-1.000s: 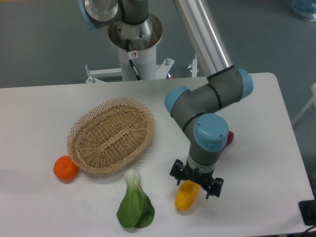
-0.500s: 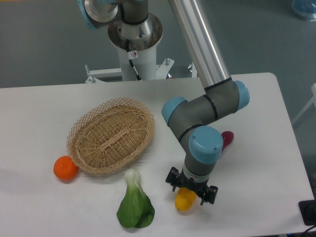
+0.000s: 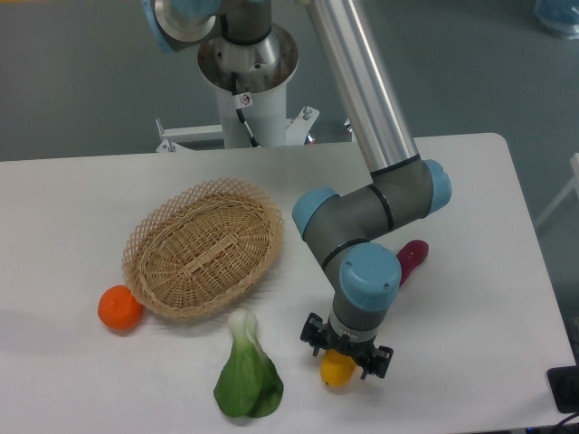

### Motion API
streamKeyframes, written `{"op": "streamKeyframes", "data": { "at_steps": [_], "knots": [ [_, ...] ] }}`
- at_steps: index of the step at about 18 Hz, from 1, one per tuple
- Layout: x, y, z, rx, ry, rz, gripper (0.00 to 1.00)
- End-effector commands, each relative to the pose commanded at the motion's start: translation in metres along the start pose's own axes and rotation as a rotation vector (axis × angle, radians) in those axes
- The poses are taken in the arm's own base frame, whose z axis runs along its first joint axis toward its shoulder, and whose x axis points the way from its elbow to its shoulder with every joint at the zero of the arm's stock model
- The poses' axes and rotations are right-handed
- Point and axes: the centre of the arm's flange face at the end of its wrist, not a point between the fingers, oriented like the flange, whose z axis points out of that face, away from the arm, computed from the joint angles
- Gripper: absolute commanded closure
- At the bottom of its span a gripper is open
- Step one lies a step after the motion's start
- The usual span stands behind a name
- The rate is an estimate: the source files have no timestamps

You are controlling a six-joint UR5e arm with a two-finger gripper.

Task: Pick up the mango from the table
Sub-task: 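Lower the gripper around the mango and close the fingers on it, then lift the grasped mango up off the table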

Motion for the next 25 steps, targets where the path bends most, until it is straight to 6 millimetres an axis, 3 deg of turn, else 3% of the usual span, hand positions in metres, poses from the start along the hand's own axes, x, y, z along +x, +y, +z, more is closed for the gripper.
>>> {"op": "streamKeyframes", "data": {
  "at_steps": [5, 8, 19, 25],
  "knots": [
    [0.001, 0.000, -0.011, 0.005, -0.009, -0.005, 0.59],
    [0.004, 0.000, -0.031, 0.019, -0.022, -0.007, 0.67],
    [-0.016, 0.031, -0.082, 0.055, -0.069, -0.044, 0.66],
    [-0.021, 0.080, -0.123, 0.043, -0.086, -0.001, 0.64]
  ]
}}
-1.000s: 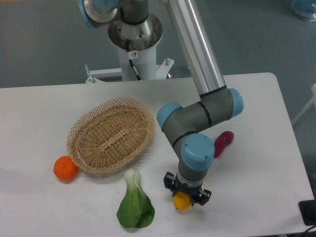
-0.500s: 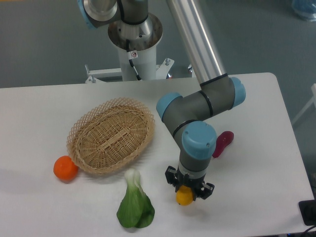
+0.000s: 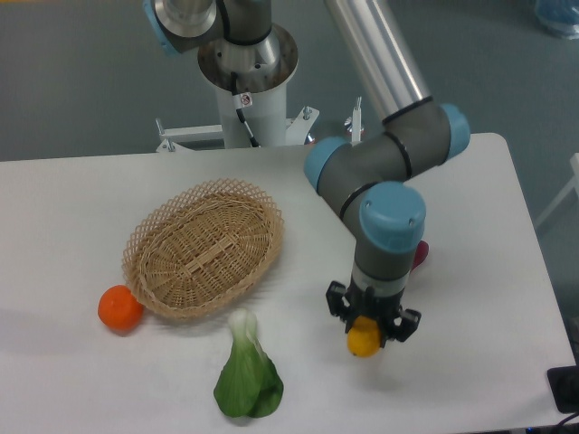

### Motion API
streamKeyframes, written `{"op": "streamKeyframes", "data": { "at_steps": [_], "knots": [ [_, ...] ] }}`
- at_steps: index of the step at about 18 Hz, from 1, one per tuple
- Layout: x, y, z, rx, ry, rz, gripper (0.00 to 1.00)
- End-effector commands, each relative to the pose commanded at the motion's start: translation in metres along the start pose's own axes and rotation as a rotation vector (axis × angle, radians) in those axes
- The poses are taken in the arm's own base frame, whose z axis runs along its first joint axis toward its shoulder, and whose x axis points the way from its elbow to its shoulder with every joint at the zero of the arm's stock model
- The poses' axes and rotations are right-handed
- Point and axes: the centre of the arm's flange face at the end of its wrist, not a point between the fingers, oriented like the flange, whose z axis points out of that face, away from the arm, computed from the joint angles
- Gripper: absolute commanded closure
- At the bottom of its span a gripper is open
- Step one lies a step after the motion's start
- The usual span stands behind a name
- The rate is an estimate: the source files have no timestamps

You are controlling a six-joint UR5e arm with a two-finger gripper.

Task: Pick up the mango from the table
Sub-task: 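Lift the grasped mango up off the table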

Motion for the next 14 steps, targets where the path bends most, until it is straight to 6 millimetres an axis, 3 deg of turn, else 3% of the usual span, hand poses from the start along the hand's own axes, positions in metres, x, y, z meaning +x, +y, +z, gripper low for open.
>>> {"op": "streamKeyframes", "data": {
  "at_steps": [5, 14],
  "knots": [
    [-0.012, 0.023, -0.024, -0.014, 0.004, 0.033, 0.64],
    [-0.024, 0.035, -0.036, -0.033, -0.012, 0.115, 0.62]
  ]
}}
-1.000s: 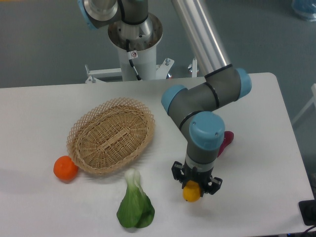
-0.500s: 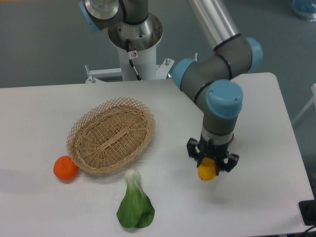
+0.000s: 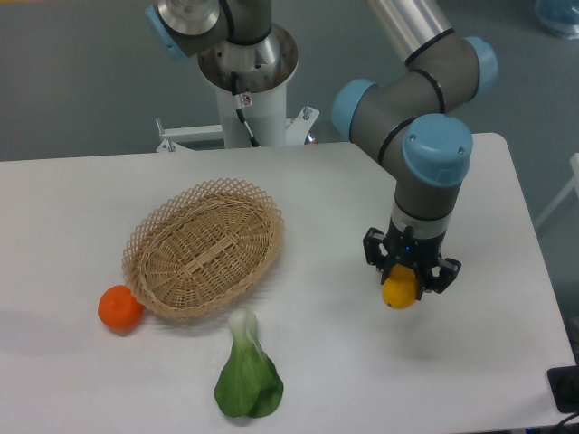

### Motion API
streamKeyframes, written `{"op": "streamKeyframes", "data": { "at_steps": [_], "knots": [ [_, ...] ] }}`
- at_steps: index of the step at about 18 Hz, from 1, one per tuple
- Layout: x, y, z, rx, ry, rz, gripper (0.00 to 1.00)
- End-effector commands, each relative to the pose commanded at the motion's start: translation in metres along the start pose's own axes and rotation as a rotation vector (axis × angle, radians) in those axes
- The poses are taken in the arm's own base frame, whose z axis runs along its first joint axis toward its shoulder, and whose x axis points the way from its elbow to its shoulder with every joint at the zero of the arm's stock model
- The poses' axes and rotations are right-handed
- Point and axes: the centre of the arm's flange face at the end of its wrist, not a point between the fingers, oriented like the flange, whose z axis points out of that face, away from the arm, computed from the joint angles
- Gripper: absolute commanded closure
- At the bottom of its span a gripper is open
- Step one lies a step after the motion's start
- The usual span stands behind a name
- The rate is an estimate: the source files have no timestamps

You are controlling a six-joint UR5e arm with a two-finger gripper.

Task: Pick up the mango from the table
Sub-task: 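Lift the grasped mango up off the table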

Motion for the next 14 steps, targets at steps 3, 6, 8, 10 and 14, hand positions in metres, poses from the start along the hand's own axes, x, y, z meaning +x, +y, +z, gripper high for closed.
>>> {"op": "streamKeyframes", "data": {
  "at_steps": [3, 6, 8, 10, 14],
  "knots": [
    [-0.0007, 0.0015, -0.0006, -0.017, -0.002, 0.017, 0.61],
    [0.0003, 0.0008, -0.0009, -0.017, -0.001, 0.020, 0.61],
    [0.0000, 0.0016, -0.0009, -0.026, -0.005, 0.020, 0.62],
    [0.0008, 0.0028, 0.0004, -0.042, -0.008, 0.021, 0.62],
    [0.0010, 0.0030, 0.0009, -0.044, -0.008, 0.021, 0.62]
  ]
}}
